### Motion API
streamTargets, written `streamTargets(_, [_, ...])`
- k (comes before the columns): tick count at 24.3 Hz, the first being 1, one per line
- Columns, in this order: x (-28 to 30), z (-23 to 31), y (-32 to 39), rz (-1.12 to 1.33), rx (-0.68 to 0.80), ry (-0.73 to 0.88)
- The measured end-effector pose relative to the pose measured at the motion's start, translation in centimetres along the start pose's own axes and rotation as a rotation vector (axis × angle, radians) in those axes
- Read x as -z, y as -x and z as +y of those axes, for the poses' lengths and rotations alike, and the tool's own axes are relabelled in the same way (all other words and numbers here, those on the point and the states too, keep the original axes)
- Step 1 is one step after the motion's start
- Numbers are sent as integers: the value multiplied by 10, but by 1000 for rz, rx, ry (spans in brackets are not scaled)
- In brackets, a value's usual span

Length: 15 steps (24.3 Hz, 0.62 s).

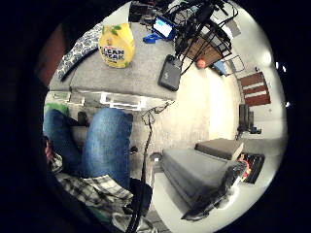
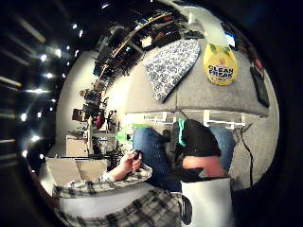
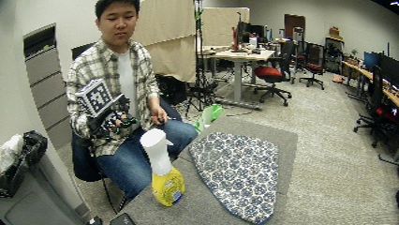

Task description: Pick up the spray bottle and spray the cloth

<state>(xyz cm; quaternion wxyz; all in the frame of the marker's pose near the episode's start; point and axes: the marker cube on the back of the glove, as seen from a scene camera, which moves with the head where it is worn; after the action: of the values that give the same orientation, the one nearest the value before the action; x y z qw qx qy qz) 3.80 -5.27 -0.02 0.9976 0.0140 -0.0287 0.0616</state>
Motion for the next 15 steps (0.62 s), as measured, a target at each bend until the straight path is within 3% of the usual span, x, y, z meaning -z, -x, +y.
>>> streamTargets(15, [8, -70, -37, -40, -119, -73])
